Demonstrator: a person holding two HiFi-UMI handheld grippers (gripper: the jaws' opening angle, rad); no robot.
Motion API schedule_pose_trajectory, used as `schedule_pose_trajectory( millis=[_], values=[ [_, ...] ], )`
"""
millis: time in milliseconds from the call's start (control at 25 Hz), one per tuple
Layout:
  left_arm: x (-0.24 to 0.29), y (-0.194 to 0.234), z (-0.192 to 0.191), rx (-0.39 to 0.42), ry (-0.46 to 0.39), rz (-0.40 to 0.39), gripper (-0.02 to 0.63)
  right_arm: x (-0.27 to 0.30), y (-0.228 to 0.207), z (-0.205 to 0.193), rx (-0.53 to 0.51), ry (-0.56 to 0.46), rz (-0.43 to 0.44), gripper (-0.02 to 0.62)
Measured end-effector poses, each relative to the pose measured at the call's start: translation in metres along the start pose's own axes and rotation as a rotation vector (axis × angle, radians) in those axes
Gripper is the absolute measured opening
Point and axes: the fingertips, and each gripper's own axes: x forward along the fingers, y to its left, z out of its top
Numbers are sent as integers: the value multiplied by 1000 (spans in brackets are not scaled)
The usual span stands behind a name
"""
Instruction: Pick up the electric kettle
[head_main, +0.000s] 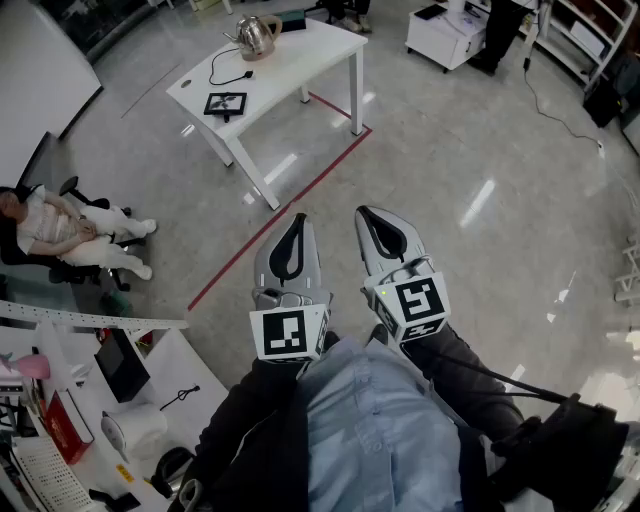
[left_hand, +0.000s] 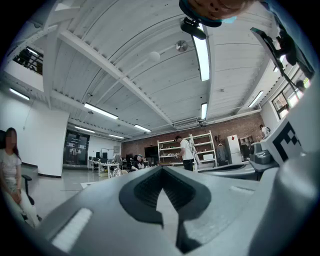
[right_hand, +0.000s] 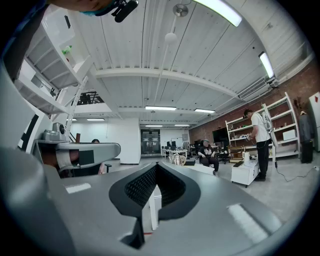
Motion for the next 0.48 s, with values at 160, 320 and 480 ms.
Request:
schedule_pose_trajectory(
  millis=[160,320,480],
  values=[
    [2,-1,-2,0,5,-7,0,2,-3,1,-1,-4,-3,25],
    [1,-3,-4,-1,16,-7,1,0,-3,-1,4,-1,-4,25],
    [5,-6,-7,1,21,-9,2,0,-7,-3,14,-3,-1,25]
  ],
)
